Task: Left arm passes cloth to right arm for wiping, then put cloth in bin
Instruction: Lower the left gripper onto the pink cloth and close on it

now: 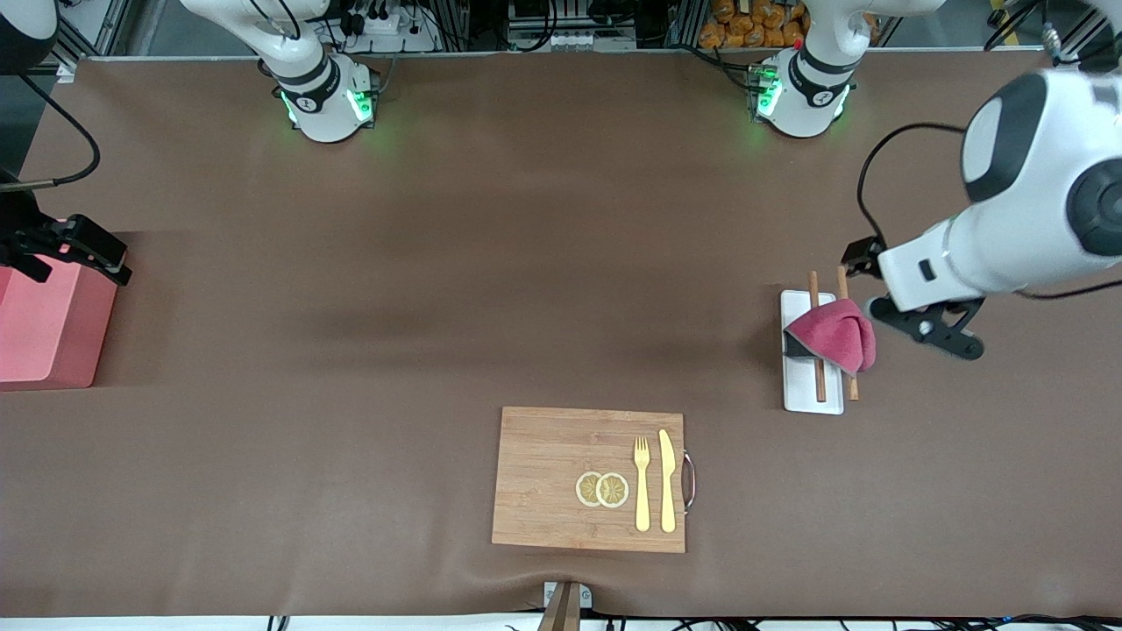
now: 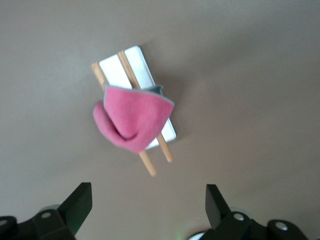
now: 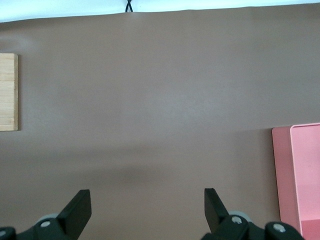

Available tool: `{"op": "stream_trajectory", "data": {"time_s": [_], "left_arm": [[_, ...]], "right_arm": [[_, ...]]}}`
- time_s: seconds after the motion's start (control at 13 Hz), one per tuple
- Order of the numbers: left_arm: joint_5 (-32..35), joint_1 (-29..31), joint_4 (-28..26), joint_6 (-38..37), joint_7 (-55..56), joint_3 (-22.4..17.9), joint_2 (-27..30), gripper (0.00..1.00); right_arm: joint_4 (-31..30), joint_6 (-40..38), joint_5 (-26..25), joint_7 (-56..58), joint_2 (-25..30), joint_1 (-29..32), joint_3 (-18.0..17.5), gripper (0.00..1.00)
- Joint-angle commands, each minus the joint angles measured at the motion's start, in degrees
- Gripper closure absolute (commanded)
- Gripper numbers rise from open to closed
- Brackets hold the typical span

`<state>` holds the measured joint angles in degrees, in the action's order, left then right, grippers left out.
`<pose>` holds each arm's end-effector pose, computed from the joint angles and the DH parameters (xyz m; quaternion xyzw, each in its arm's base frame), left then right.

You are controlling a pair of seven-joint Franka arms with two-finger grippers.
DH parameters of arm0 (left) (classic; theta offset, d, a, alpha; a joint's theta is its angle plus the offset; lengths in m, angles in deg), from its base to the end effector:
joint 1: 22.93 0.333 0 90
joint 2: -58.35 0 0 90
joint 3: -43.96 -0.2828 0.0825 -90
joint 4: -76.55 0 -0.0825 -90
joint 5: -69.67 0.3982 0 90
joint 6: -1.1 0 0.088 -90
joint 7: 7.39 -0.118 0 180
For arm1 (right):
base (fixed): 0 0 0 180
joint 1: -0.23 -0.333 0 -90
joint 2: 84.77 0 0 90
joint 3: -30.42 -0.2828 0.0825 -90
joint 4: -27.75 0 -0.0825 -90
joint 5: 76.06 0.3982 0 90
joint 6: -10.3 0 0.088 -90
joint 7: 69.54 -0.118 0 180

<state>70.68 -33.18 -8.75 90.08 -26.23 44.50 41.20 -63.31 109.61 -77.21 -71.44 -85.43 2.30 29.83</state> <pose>0.6164 -0.1148 0.4384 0.9598 -0.2547 -0.1175 0.0009 0.5888 -0.0173 0.5800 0.9974 -0.0285 0.0662 0.0097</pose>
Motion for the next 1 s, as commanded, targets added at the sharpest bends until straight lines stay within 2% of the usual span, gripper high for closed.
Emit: {"op": "stream_trajectory", "data": {"time_s": [0.0,0.46,0.69,0.92], "left_arm": [[1.46,-0.65,1.37,3.46,-7.76,0.16,-5.07,0.00],[1.28,-0.82,1.45,10.59,-18.58,2.10,-13.42,0.00],[1.81,-0.39,1.37,11.38,-25.96,2.01,-15.27,0.00],[4.61,-0.74,0.67,11.65,-26.17,2.01,-16.77,0.00]], "right_arm": [[0.88,-0.96,-0.34,-0.12,-0.13,0.74,-0.12,0.00],[0.71,-0.52,-0.34,-0.38,-0.74,0.39,-0.21,0.00],[0.62,-0.78,-0.34,-0.30,-0.83,0.65,-0.21,0.00],[0.62,-0.96,-0.43,0.40,-1.00,0.91,-0.21,0.00]]}}
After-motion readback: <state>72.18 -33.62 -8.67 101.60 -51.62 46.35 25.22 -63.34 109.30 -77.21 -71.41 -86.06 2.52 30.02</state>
